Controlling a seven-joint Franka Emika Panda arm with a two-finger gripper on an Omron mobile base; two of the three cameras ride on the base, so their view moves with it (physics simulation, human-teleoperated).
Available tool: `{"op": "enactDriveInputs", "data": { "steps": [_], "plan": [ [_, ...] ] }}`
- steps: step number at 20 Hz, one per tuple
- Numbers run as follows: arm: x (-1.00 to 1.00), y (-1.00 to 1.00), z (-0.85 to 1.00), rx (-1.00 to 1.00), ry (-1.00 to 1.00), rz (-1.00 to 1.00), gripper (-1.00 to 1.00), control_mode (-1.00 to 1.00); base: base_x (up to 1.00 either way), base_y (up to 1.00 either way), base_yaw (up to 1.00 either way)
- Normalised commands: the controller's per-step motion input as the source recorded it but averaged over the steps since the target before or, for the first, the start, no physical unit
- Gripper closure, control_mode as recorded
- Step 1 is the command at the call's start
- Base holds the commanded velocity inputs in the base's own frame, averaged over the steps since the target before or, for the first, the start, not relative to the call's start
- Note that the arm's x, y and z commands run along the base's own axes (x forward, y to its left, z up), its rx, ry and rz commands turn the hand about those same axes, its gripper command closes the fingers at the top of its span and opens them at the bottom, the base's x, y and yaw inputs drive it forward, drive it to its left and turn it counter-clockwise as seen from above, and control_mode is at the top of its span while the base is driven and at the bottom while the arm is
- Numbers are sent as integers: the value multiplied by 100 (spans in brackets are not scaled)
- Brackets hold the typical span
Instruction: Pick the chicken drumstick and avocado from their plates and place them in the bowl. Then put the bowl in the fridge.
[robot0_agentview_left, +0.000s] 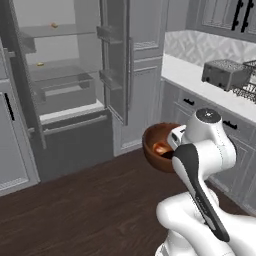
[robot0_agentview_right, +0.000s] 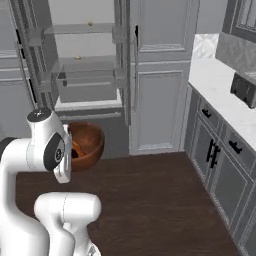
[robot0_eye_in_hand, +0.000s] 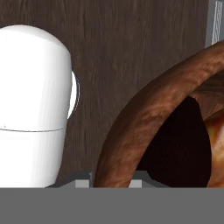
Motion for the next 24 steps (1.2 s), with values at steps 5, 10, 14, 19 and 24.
{"op": "enactDriveInputs", "data": {
  "steps": [5,10,14,19,24],
  "plan": [
    [0,0,0,0,0,0,100,100,100,-10,44],
    [0,0,0,0,0,0,100,100,100,0,15],
    [0,0,0,0,0,0,100,100,100,0,1],
    [0,0,0,0,0,0,100,100,100,0,19],
    [0,0,0,0,0,0,100,100,100,0,19]
  ]
}}
